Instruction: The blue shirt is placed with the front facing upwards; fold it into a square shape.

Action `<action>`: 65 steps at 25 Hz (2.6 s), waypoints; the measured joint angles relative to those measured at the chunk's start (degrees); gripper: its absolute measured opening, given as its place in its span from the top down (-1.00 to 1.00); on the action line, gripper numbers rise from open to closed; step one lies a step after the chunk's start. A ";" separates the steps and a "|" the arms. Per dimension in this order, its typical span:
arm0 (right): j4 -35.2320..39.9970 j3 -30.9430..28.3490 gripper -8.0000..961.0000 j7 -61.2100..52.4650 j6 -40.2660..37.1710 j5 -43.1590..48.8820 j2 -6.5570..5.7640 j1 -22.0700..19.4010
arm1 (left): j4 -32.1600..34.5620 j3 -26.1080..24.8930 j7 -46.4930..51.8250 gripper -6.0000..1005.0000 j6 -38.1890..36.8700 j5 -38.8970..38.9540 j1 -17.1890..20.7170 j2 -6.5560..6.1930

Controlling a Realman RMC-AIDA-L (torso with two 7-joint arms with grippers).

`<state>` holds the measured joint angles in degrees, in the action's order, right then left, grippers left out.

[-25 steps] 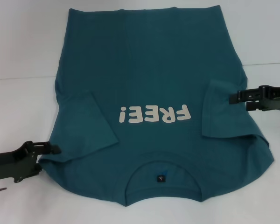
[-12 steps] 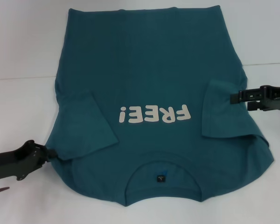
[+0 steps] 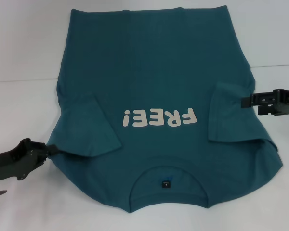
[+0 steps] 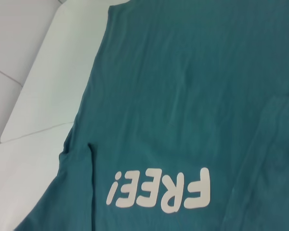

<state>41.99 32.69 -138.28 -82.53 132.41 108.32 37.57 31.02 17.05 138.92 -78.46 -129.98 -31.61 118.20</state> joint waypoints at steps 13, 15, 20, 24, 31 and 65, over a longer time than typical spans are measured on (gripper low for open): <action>0.58 0.17 -0.78 2.63 -13.30 0.69 -5.55 -6.04 | -0.12 1.09 -0.74 0.90 1.29 -0.54 -0.23 0.40; 0.64 0.27 -0.78 1.96 -13.37 1.27 -5.95 -6.93 | -0.14 1.09 -0.75 0.90 1.62 -0.54 -0.32 0.46; 0.68 -0.34 -0.78 1.04 -12.25 6.26 -6.04 -7.47 | -0.20 1.07 -0.77 0.90 1.77 -0.20 -0.51 0.56; 0.68 -0.35 -0.78 -0.15 -9.86 9.21 -5.35 -6.94 | -0.24 1.06 -0.75 0.90 1.77 -0.10 -0.56 0.56; 0.02 -0.13 -0.78 -1.39 -4.08 9.55 -3.39 -5.57 | -0.26 1.06 -0.78 0.90 2.03 -0.02 -0.21 0.76; -2.88 1.51 -0.79 -3.01 4.23 15.26 0.84 -1.35 | -0.26 0.61 -0.85 0.89 2.66 -0.01 0.06 1.16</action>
<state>39.10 34.20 -141.29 -78.30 147.66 109.16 36.22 30.76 17.66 138.07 -75.80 -129.99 -31.55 119.36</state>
